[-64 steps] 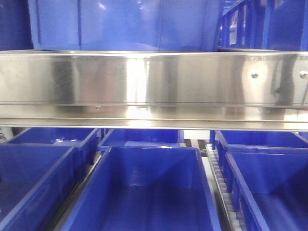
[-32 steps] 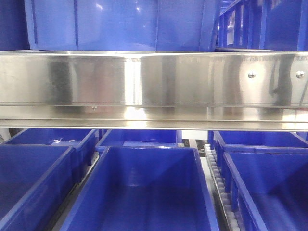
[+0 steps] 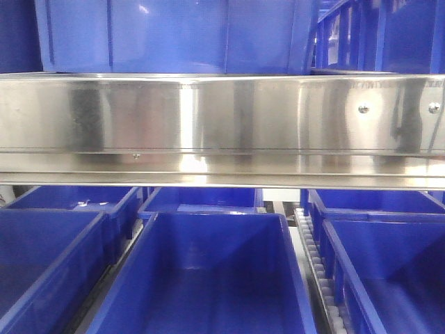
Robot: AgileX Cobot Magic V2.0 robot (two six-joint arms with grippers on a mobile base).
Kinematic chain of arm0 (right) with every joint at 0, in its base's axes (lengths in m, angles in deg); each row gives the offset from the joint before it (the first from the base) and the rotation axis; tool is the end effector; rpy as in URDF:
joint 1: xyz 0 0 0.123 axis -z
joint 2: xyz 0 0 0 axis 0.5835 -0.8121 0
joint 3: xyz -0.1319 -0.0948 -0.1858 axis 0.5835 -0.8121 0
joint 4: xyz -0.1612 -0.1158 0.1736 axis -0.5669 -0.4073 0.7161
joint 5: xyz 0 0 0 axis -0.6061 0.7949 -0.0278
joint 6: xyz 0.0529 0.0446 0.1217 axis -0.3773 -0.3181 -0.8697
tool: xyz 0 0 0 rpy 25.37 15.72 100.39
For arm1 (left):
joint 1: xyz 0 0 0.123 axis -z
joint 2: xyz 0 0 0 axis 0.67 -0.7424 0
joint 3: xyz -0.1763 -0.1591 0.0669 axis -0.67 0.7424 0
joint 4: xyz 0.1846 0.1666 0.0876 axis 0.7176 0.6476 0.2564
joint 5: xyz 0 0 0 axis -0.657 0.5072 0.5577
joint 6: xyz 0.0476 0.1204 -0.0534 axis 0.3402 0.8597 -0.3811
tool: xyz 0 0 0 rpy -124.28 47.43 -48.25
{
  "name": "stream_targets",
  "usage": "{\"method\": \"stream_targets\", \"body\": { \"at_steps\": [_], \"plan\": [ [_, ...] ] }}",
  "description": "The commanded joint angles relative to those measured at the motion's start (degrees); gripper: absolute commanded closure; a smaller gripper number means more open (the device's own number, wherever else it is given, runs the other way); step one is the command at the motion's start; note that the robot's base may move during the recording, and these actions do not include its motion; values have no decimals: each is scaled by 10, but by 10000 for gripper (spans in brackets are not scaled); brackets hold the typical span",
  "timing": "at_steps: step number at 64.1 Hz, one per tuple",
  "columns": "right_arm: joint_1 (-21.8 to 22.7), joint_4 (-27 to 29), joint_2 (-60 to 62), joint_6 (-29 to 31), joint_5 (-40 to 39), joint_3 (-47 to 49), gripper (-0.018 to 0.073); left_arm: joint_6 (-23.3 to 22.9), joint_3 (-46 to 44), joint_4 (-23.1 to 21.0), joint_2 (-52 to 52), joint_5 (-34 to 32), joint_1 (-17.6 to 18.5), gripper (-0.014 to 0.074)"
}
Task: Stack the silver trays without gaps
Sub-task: 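Lower the held tray onto the stacked silver trays on the shelf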
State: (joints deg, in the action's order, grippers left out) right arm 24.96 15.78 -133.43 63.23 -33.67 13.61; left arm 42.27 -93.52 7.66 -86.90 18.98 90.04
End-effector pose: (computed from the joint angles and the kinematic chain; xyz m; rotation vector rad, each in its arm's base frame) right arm 0.3397 0.0929 0.3981 -0.1317 2.0075 0.4404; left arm 0.3190 -0.2256 0.4156 0.3157 2.0206 0.0971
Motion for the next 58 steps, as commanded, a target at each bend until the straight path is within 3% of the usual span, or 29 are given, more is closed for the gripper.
{"method": "stream_targets", "body": {
  "at_steps": [1, 8, 28, 44, 58],
  "plan": [
    [-8, 1, 1, 8, -10, 7, 637, 20, -2, 27, 2, 57, -8, 606],
    [-26, 2, -24, 8, 13, 7, 637, 36, -2, 21, -7, 57, -18, 602],
    [-64, 3, -107, 3, 40, 7, 637, 96, -2, -58, -54, 57, -54, 602],
    [-66, 5, -160, 3, 52, 7, 637, 96, 4, -72, -92, 57, -67, 602],
    [-66, 5, -185, 3, 68, 7, 637, 96, 59, -90, -96, 57, -67, 602]
  ]
}}
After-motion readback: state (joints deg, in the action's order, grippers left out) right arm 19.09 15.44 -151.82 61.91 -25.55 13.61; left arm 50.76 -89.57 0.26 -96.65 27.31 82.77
